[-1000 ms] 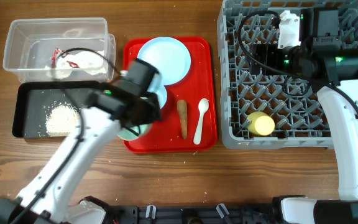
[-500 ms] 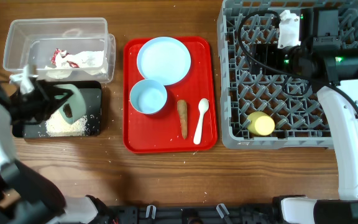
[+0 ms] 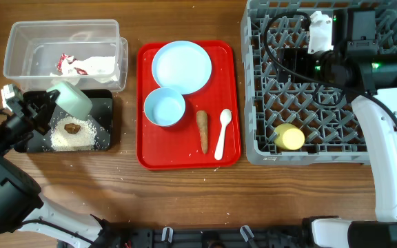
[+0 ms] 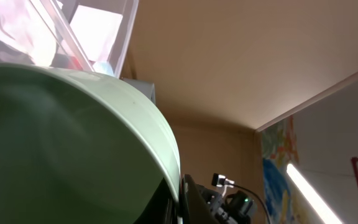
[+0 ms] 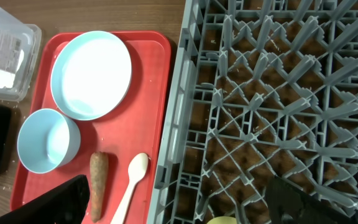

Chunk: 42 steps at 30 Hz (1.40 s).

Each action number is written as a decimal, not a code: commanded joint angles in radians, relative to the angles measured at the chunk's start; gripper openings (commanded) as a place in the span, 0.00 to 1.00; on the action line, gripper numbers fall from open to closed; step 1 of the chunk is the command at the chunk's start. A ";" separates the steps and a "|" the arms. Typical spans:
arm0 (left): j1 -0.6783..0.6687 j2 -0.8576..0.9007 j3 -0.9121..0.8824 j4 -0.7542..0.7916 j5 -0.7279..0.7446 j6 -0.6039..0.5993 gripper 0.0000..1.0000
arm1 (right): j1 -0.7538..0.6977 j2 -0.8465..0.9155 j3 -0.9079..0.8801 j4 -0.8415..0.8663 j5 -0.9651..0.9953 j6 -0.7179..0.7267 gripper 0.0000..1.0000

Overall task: Sort waste into correct bins and load items into the dishwasher rack
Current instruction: 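Tip the green bowl over the black tray to dump the brown piece, then place the green bowl back on the red tray with the left gripper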

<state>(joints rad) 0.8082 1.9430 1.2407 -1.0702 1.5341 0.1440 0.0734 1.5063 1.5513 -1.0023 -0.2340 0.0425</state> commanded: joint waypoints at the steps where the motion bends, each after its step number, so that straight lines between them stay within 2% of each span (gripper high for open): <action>1: -0.005 -0.014 0.013 -0.064 0.043 0.036 0.04 | 0.006 0.011 0.004 0.012 0.009 -0.016 0.92; 5: -0.063 -0.098 0.013 -0.159 0.042 0.163 0.04 | 0.006 0.011 0.004 0.026 0.009 -0.015 0.92; 8: -0.133 -0.190 0.013 -0.160 0.013 0.164 0.04 | 0.006 0.011 0.004 0.025 0.009 -0.015 0.92; 16: -0.383 -0.445 0.013 -0.180 -0.243 0.158 0.04 | 0.006 0.011 0.004 0.026 0.009 -0.016 0.92; 22: -0.662 -0.565 0.013 -0.175 -0.714 -0.091 0.04 | 0.006 0.011 0.004 0.030 0.008 -0.013 0.92; 25: -0.809 -0.566 0.003 -0.151 -0.932 -0.263 0.04 | 0.006 0.011 0.004 0.031 0.009 -0.013 0.92; 28: -0.964 -0.566 -0.023 -0.122 -1.210 -0.457 0.04 | 0.006 0.011 0.004 0.039 0.009 -0.013 0.92; 32: -1.209 -0.566 -0.096 -0.039 -1.471 -0.653 0.04 | 0.006 0.011 0.004 0.050 0.009 -0.013 0.92; 35: -1.371 -0.562 -0.197 0.085 -1.621 -0.732 0.04 | 0.006 0.011 0.004 0.064 0.009 -0.013 0.92; 37: -1.442 -0.549 -0.263 0.187 -1.658 -0.732 0.04 | 0.006 0.011 0.004 0.064 0.009 -0.013 0.93; 40: -1.489 -0.516 -0.313 0.272 -1.696 -0.732 0.04 | 0.006 0.011 0.004 0.063 0.008 -0.012 0.92; 42: -1.493 -0.488 -0.317 0.274 -1.704 -0.733 0.04 | 0.006 0.011 0.004 0.063 0.008 -0.013 0.93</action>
<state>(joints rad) -0.6685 1.4139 0.9436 -0.8093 -0.0845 -0.5602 0.0734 1.5063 1.5513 -0.9413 -0.2340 0.0395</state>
